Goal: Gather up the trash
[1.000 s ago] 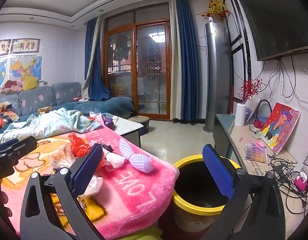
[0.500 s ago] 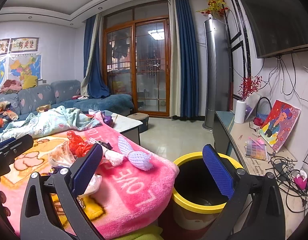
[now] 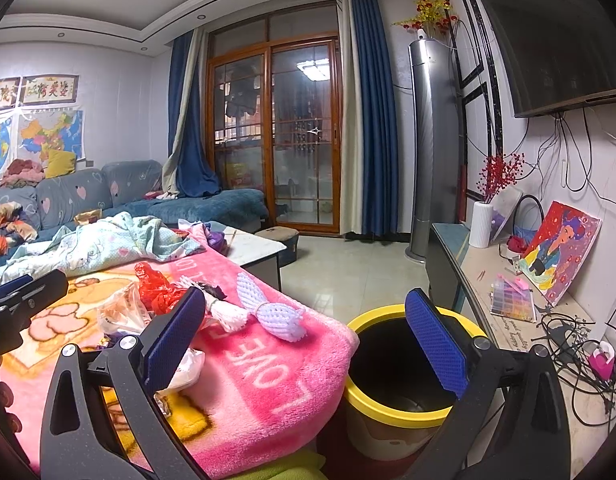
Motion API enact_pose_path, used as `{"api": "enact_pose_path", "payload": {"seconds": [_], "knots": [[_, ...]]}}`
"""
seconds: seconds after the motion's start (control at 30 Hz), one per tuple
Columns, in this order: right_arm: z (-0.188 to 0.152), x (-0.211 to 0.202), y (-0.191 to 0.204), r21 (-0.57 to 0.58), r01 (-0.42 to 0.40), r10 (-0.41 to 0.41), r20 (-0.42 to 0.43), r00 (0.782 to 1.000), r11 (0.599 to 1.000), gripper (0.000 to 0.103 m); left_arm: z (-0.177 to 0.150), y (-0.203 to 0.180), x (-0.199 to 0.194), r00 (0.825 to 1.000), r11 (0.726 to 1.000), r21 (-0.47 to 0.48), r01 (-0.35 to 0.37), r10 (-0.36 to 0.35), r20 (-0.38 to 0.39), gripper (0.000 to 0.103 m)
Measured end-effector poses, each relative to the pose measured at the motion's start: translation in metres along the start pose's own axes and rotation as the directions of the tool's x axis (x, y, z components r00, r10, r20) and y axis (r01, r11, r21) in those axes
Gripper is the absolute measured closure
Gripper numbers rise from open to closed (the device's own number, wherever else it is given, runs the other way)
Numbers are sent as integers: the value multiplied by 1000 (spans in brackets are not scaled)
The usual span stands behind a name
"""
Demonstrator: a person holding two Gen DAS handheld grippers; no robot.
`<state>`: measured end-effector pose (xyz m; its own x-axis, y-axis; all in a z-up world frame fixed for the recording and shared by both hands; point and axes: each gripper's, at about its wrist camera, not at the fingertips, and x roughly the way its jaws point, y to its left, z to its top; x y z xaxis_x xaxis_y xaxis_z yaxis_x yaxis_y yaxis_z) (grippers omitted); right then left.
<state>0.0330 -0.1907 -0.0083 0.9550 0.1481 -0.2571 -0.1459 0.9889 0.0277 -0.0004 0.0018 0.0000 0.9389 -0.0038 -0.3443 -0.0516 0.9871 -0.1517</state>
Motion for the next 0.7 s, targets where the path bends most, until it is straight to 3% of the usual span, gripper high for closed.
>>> {"api": "enact_pose_path", "payload": {"seconds": [0.7], "knots": [[0, 2, 3, -9, -23, 23, -4, 1000, 1000, 6, -3, 8, -3, 1000, 1000, -6, -5, 5, -6, 11]]}}
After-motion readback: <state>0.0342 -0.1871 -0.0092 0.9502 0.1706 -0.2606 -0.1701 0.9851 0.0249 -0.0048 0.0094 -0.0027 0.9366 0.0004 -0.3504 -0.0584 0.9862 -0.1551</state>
